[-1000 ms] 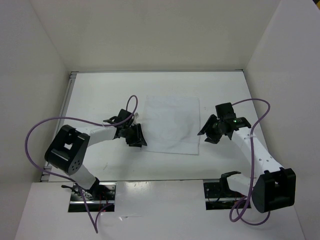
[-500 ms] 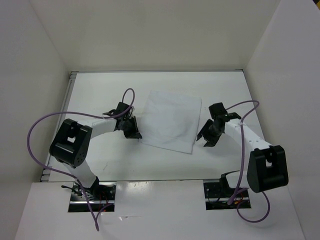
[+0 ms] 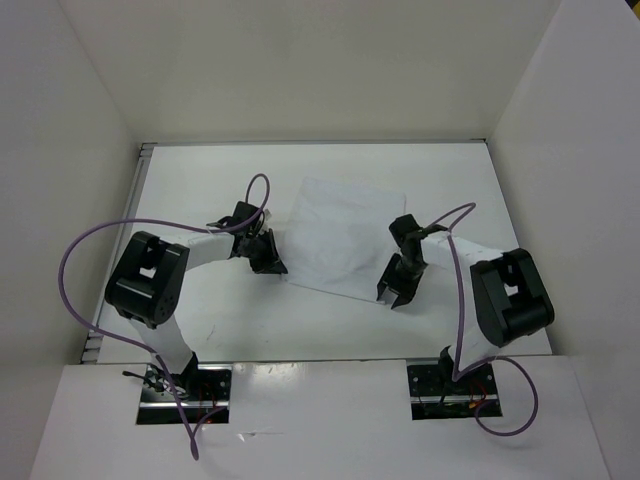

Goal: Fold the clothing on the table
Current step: Fold the skirt

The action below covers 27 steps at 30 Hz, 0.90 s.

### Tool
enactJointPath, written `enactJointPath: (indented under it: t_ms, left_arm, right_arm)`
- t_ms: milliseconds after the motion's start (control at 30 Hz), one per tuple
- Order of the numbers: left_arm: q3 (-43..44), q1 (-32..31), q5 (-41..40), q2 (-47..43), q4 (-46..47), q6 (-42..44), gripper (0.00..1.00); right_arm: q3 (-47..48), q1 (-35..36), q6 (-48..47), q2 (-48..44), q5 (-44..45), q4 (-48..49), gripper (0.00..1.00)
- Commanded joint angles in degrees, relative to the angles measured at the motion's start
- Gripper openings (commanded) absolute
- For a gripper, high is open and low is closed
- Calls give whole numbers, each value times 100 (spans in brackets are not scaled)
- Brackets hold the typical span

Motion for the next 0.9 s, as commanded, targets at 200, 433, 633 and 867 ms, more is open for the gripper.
enactJointPath:
  t_ms: [200, 433, 633, 867]
  left_arm:
    - [-195, -16, -145, 252, -255, 190, 0]
    - [-195, -16, -92, 357, -255, 190, 0]
    - [-195, -16, -92, 305, -308, 190, 0]
    - [-248, -16, -92, 305, -361, 242, 0]
  right_arm:
    - [-129, 378, 309, 472, 222, 466, 22]
    - [151, 431, 337, 472, 908, 229, 32]
    - [257, 431, 283, 288, 846, 53, 33]
    - [668, 431, 283, -220, 952, -368, 35]
